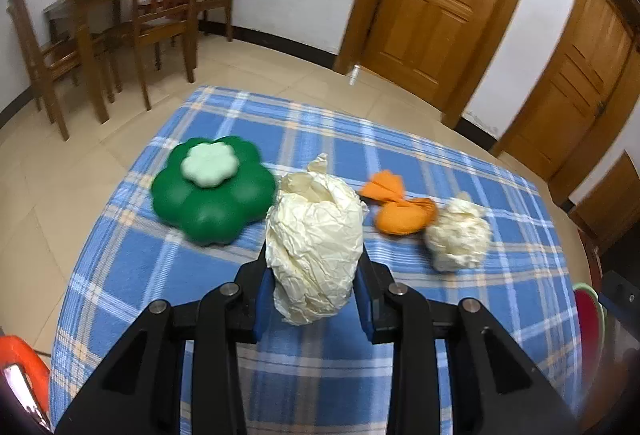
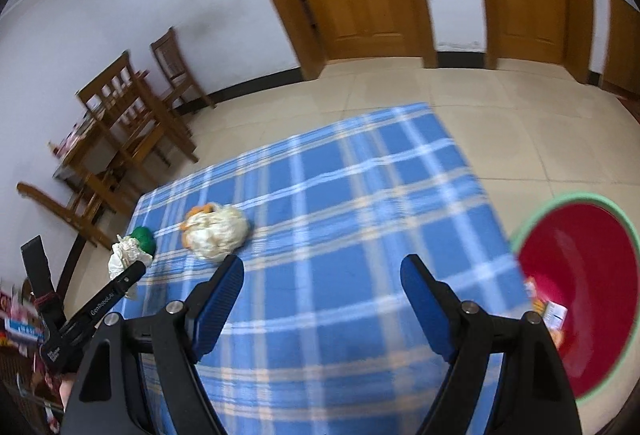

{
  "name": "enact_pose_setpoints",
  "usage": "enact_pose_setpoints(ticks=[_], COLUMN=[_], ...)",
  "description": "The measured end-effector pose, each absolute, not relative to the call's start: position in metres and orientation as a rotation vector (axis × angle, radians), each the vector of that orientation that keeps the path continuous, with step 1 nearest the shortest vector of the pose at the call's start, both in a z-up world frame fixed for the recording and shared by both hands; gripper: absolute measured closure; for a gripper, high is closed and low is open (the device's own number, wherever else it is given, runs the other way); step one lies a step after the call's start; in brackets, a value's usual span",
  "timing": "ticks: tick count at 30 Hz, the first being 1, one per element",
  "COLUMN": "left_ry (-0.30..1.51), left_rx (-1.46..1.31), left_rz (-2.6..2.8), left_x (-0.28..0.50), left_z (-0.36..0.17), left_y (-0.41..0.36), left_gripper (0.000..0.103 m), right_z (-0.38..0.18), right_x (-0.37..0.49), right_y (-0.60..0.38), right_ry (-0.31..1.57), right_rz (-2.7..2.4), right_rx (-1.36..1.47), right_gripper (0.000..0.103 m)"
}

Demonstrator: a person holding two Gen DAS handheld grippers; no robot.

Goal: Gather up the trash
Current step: 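Grasp the crumpled white paper ball with the left tool, then grasp the second crumpled paper ball with the right tool while the left holds its ball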

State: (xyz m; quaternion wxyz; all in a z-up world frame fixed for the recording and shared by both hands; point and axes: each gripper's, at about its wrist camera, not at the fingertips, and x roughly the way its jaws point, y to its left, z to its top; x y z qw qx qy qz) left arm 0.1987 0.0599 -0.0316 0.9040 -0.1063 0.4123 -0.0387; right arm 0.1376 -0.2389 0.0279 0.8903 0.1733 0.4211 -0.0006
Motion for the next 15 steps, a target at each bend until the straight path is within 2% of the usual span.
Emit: enact_pose_setpoints(ticks=[15], left_ry=[0.861], left_rx=[-0.301], left_rz=[-0.06], left_x=[0.197], left_z=[-0.051], left_y=[0.082], left_gripper=[0.068], right_z=[-0.01], right_x=[0.215], right_y=[-0.146], right_ry=[0.926], right_rz=[0.128], right_rx=[0.224], right_gripper=[0.02])
